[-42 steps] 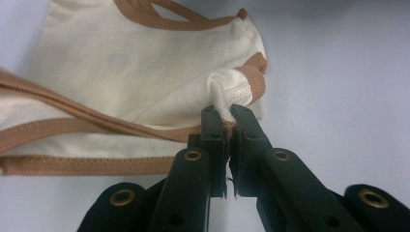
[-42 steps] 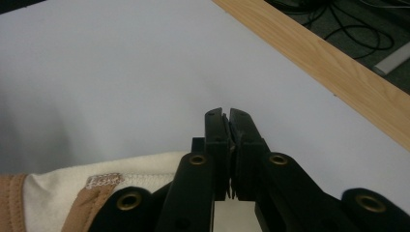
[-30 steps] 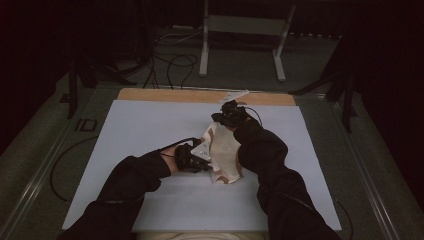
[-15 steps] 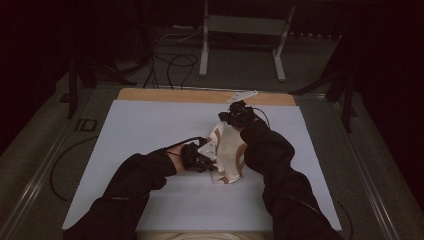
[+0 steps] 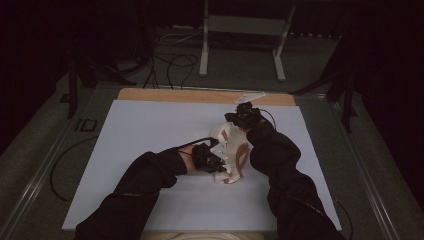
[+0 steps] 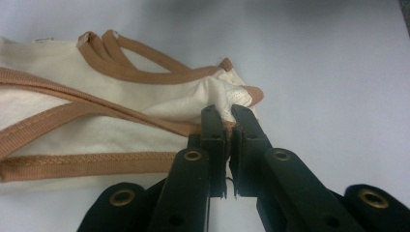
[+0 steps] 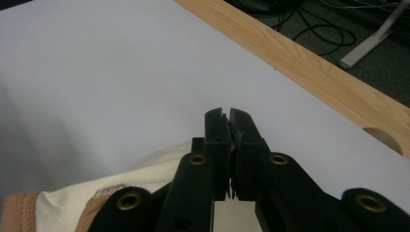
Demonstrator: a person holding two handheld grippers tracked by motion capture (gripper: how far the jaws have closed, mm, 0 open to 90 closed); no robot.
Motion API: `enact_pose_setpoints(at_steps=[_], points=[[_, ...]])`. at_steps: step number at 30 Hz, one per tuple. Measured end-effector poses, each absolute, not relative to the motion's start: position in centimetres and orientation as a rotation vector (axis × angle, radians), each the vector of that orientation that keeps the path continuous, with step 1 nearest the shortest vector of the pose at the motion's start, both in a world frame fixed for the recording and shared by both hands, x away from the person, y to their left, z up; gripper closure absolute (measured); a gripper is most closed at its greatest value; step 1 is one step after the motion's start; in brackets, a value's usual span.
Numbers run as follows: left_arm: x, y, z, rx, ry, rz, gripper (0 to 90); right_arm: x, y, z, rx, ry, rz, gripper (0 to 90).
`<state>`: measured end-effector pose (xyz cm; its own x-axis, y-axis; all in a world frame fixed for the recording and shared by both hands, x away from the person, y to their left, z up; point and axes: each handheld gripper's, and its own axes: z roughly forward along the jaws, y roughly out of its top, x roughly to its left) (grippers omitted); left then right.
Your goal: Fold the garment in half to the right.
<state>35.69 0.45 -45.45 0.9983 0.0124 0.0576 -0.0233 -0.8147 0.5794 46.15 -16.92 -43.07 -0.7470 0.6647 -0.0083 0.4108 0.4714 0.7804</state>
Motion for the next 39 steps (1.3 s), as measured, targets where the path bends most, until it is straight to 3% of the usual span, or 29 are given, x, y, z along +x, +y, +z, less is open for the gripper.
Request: enact_pose_setpoints(at_steps=[39], points=[[36.7, -3.1, -48.4, 2.542, 0.059, 0.01, 85.1, 47.2, -20.3, -48.6, 1.038, 2.395, 1.099, 87.7]])
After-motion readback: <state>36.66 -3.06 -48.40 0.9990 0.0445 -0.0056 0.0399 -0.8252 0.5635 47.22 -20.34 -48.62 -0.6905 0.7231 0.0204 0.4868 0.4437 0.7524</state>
